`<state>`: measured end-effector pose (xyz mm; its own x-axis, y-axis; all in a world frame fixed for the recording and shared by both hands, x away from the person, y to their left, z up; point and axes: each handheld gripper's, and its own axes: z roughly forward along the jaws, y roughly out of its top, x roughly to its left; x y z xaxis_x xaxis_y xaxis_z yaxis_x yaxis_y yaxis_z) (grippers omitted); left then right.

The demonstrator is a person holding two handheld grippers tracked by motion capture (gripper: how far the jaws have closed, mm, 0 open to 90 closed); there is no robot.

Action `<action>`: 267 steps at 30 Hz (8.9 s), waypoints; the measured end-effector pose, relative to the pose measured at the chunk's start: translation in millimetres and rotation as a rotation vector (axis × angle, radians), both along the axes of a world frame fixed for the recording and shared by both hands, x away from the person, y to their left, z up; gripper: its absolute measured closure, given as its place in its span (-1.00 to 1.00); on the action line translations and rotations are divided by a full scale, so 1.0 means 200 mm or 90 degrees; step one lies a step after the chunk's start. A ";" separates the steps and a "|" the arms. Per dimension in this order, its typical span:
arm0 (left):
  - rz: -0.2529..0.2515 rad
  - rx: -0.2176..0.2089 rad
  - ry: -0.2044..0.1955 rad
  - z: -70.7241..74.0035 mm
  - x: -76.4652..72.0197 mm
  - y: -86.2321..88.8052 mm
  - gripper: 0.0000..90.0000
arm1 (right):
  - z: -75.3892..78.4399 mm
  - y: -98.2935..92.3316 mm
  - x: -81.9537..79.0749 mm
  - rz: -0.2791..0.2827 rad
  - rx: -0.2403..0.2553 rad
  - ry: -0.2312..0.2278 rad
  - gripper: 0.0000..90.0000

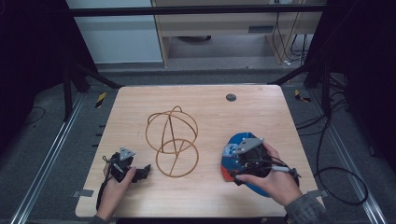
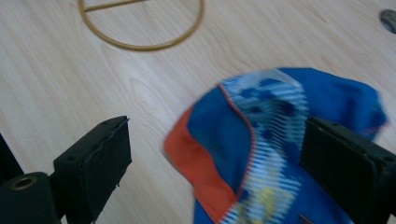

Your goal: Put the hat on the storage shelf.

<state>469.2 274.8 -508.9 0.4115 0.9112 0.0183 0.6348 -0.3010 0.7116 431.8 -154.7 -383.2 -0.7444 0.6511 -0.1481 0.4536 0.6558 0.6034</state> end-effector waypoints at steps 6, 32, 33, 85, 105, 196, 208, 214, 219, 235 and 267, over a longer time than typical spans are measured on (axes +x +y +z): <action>0.000 0.000 0.000 0.00 0.00 0.00 -1.00 | 0.08 -0.20 0.03 -0.044 -0.012 0.002 -0.62; -0.002 0.000 0.000 0.00 0.00 0.00 -1.00 | -0.16 -0.27 0.34 -0.074 -0.078 0.146 -0.03; -0.002 0.000 0.000 0.00 0.00 0.00 -1.00 | -0.17 -0.27 0.35 -0.074 -0.081 0.150 -0.01; -0.002 -0.002 -0.001 0.00 0.00 0.00 -1.00 | 0.60 -0.23 0.37 0.000 0.028 0.073 0.99; -0.003 0.001 0.000 0.00 0.00 0.00 -1.00 | 1.03 0.04 0.43 0.067 0.081 0.017 0.99; -0.007 0.001 -0.001 0.00 0.00 0.00 -1.00 | 0.88 0.86 0.52 0.208 0.007 0.067 0.97; -0.008 0.001 -0.001 0.00 0.00 0.00 -1.00 | 0.87 0.91 0.54 0.205 -0.002 0.068 0.97; -0.008 0.002 0.000 0.00 0.00 0.00 -1.00 | 0.86 0.92 0.54 0.204 -0.005 0.068 0.97; -0.011 0.002 0.001 0.00 0.00 -0.01 -1.00 | 0.85 0.92 0.55 0.197 -0.012 0.068 0.92; -0.014 0.003 0.000 0.00 0.00 -0.01 -1.00 | 0.83 0.91 0.55 0.197 -0.012 0.068 0.74; -0.014 0.001 0.000 0.00 0.00 -0.01 -1.00 | 0.81 0.87 0.53 0.189 -0.009 0.083 0.10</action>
